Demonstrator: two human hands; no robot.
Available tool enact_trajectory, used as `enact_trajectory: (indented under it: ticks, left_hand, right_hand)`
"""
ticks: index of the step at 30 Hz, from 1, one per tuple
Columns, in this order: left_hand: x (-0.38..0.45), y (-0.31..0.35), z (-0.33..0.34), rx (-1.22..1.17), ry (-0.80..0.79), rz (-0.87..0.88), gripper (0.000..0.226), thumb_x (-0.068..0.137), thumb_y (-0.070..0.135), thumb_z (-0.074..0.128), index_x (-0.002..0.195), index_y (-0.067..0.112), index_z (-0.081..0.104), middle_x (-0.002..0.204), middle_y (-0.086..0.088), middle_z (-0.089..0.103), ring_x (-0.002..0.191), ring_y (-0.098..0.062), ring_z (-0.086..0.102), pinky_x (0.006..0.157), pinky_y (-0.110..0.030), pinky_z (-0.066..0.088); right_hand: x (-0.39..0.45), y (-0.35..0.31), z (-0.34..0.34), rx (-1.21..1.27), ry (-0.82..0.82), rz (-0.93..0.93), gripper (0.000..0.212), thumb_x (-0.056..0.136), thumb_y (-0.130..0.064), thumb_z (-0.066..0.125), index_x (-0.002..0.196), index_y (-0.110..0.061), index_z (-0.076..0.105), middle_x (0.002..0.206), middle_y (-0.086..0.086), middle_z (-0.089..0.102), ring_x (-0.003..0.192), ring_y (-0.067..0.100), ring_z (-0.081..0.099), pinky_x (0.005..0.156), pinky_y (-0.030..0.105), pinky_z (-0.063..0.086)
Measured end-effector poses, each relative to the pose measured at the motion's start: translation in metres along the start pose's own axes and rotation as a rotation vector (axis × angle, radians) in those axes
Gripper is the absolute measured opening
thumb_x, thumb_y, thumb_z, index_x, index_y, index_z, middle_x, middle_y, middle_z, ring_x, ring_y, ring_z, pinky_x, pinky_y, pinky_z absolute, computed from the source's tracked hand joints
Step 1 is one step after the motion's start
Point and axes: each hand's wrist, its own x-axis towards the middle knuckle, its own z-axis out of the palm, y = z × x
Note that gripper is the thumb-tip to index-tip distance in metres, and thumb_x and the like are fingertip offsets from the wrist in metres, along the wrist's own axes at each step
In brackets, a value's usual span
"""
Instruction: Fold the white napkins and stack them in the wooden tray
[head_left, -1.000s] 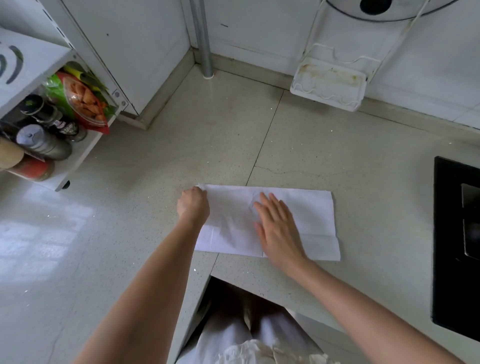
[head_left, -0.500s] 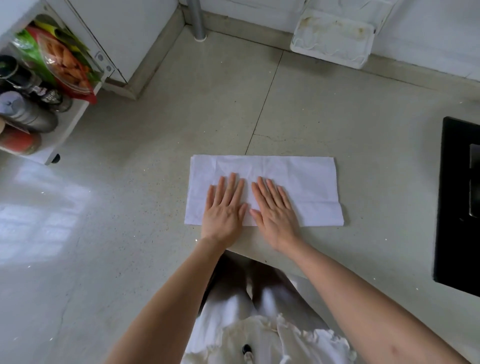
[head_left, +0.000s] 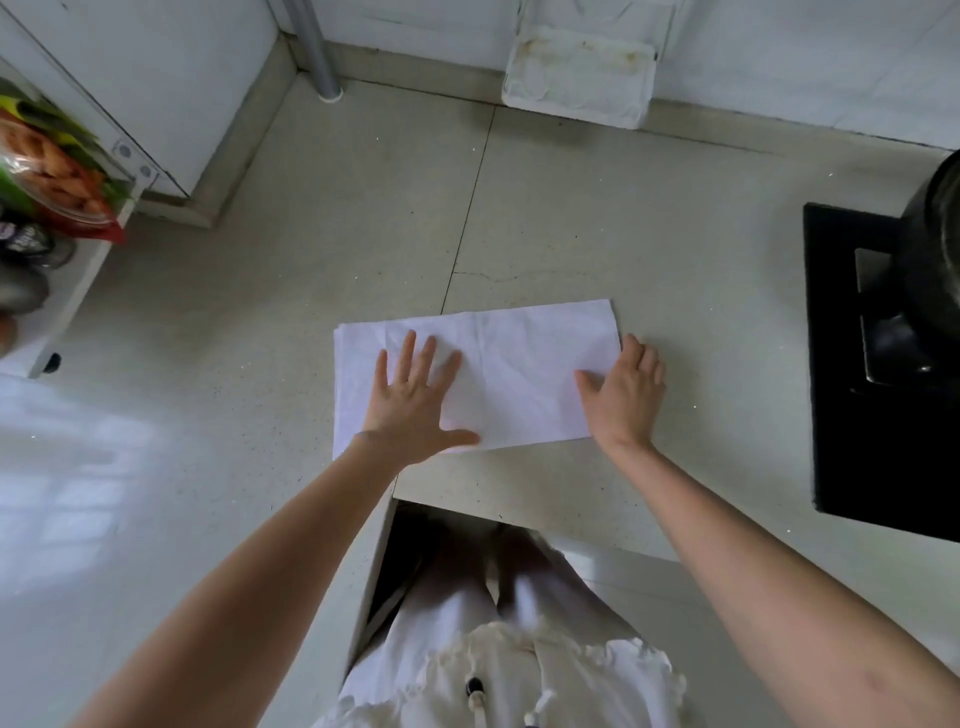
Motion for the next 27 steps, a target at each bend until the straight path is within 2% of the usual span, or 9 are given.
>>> enact_trajectory:
  ticks: [6,8,10,12,15,19,22,24,27]
  left_hand:
    - [0.023,0.012,-0.020,-0.148,-0.169,0.016,0.133,0.059,0.074,0.069,0.149,0.031,-0.018,0.153,-0.004,-0.033,0.141,-0.035,-0.026,0.112,-0.065,-0.003]
    - [0.025,0.016,-0.020,-0.157,-0.162,-0.005,0.133,0.059,0.074,0.070,0.149,0.031,-0.018,0.153,-0.005,-0.033,0.141,-0.036,-0.026,0.111,-0.067,-0.001]
    - [0.026,0.016,-0.019,-0.160,-0.155,-0.021,0.133,0.059,0.075,0.069,0.149,0.031,-0.018,0.153,-0.004,-0.033,0.141,-0.036,-0.026,0.110,-0.068,0.000]
    - [0.032,0.016,-0.024,-0.142,-0.168,-0.017,0.134,0.058,0.076,0.069,0.149,0.032,-0.019,0.152,-0.003,-0.035,0.141,-0.037,-0.026,0.109,-0.069,-0.001]
    - [0.054,0.022,-0.042,-0.035,-0.202,0.080,0.138,0.055,0.074,0.073,0.149,0.031,-0.019,0.152,-0.003,-0.036,0.141,-0.039,-0.023,0.109,-0.069,-0.001]
    - [0.082,0.050,-0.067,0.144,-0.206,0.282,0.141,0.055,0.063,0.081,0.150,0.027,-0.017,0.155,-0.006,-0.029,0.144,-0.035,-0.019,0.111,-0.067,-0.002]
    - [0.091,0.073,-0.073,0.253,-0.158,0.421,0.135,0.060,0.056,0.082,0.152,0.022,-0.011,0.158,-0.008,-0.021,0.145,-0.030,-0.016,0.117,-0.054,-0.001]
    - [0.082,0.080,-0.071,0.075,-0.221,0.492,0.122,0.070,0.049,0.079,0.153,0.019,-0.005,0.160,-0.004,-0.014,0.147,-0.023,-0.011,0.119,-0.041,0.004]
    - [0.049,0.076,-0.065,-0.478,-0.452,0.455,0.103,0.077,0.055,0.071,0.153,0.033,0.005,0.158,0.016,0.005,0.145,-0.009,0.010,0.109,-0.026,0.022]
  right_hand:
    - [0.021,-0.021,-0.013,0.148,-0.230,0.199,0.037,0.083,-0.023,0.067,0.111,-0.003,0.052,0.107,0.009,0.061,0.098,0.032,0.060,0.068,0.031,0.042]
    - [0.030,-0.019,-0.017,0.245,-0.321,0.222,0.019,0.084,-0.024,0.068,0.089,-0.008,0.058,0.094,0.006,0.060,0.088,0.029,0.059,0.064,0.028,0.039]
    - [0.034,-0.015,-0.020,0.345,-0.334,0.246,0.029,0.081,-0.021,0.069,0.064,-0.014,0.046,0.072,0.001,0.053,0.075,0.025,0.053,0.056,0.026,0.036]
    - [0.033,-0.010,-0.024,0.388,-0.353,0.260,0.023,0.080,-0.019,0.069,0.066,-0.010,0.053,0.070,0.002,0.056,0.073,0.026,0.057,0.059,0.028,0.042]
    - [0.029,0.005,-0.033,0.360,-0.374,0.281,0.018,0.078,-0.020,0.069,0.087,-0.004,0.066,0.084,0.009,0.065,0.081,0.028,0.064,0.068,0.031,0.049]
    - [0.019,0.028,-0.050,0.351,-0.446,0.375,0.003,0.077,-0.010,0.064,0.078,-0.008,0.063,0.078,0.008,0.063,0.073,0.026,0.062,0.056,0.026,0.045]
    - [0.007,0.035,-0.060,0.485,-0.473,0.464,0.011,0.079,-0.002,0.057,0.082,-0.010,0.064,0.077,0.007,0.063,0.067,0.022,0.062,0.047,0.022,0.046]
    - [0.006,0.032,-0.066,0.584,-0.454,0.508,0.014,0.081,-0.001,0.056,0.088,-0.007,0.066,0.082,0.010,0.065,0.069,0.023,0.063,0.050,0.024,0.049]
    - [0.017,0.014,-0.074,0.683,-0.396,0.511,0.011,0.083,-0.002,0.058,0.092,-0.003,0.065,0.090,0.014,0.066,0.076,0.025,0.064,0.055,0.025,0.048]
